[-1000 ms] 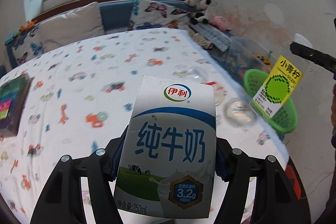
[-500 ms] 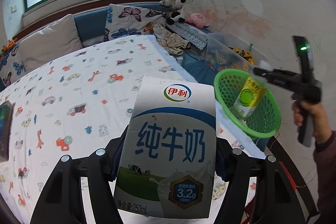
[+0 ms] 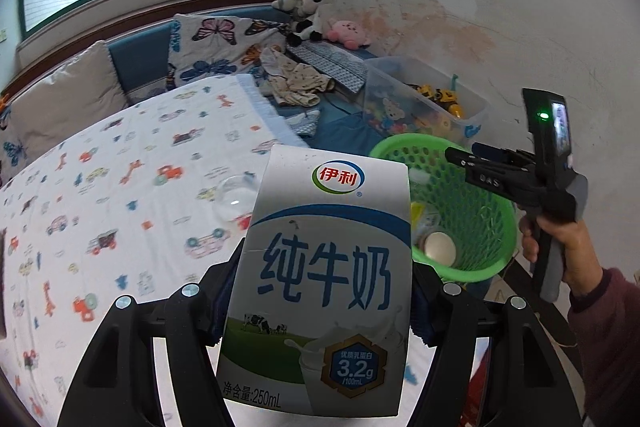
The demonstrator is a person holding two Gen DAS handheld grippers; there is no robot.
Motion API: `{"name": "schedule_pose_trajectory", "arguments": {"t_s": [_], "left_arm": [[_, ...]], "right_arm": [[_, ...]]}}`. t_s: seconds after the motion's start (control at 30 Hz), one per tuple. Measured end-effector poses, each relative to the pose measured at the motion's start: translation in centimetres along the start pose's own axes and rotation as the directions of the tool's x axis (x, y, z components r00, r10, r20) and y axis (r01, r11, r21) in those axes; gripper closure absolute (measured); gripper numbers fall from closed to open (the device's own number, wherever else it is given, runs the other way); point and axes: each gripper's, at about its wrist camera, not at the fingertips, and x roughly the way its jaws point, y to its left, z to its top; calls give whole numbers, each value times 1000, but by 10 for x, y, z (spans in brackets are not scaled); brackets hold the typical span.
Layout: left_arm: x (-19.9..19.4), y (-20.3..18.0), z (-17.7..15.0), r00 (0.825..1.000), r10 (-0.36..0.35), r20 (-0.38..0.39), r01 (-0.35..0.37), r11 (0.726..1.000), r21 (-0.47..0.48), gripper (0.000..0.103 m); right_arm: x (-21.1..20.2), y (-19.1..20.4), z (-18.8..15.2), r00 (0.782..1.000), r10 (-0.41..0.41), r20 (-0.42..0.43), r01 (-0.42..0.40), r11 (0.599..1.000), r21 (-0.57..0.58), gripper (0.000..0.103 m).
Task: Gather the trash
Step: 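Carry the milk carton and juice bottle to the green basket and release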
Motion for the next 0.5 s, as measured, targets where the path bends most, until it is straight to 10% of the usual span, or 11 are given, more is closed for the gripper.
{"name": "schedule_pose_trajectory", "arguments": {"t_s": [0.5], "left_arm": [[42, -57, 21, 996, -77, -39, 79, 996, 46, 38]], "right_arm": [[-82, -33, -46, 996, 22, 89, -26, 999, 38, 30]]}}
